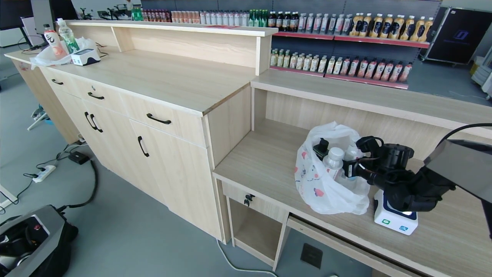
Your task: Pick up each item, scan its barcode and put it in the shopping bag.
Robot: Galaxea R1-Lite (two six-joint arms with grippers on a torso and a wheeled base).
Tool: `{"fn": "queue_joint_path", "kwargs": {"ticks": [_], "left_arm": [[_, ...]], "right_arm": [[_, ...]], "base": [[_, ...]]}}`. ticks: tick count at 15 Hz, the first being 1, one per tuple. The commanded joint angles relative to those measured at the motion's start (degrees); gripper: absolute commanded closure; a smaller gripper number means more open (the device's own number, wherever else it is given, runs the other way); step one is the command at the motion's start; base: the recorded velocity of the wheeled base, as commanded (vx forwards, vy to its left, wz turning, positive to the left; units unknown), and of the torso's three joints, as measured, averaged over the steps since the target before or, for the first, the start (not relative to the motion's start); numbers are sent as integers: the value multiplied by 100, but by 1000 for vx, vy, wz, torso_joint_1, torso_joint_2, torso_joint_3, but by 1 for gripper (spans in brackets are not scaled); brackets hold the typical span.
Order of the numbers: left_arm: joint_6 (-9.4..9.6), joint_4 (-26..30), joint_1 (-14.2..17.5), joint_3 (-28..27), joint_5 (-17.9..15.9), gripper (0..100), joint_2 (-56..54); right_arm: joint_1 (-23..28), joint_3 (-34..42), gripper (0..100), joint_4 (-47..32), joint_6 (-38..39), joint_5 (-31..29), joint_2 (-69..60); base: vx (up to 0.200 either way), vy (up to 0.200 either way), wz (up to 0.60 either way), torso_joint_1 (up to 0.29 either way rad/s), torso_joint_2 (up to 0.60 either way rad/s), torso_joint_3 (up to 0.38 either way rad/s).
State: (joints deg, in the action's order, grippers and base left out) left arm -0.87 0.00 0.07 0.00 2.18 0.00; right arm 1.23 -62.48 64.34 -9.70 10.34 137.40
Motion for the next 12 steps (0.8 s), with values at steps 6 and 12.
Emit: {"fn": "queue_joint_path", "kwargs": {"ticks": [6, 12], "left_arm": [[-1, 0, 1, 0, 10, 0, 0], [-1, 0, 1, 0, 2, 0, 0]], "right_arm": [[9, 16, 0, -71, 12, 3, -205], [149, 236, 0, -1547, -453, -14, -1242]], "base": [[0, 0, 0, 0, 0, 0], [0, 0, 0, 0, 0, 0]]}}
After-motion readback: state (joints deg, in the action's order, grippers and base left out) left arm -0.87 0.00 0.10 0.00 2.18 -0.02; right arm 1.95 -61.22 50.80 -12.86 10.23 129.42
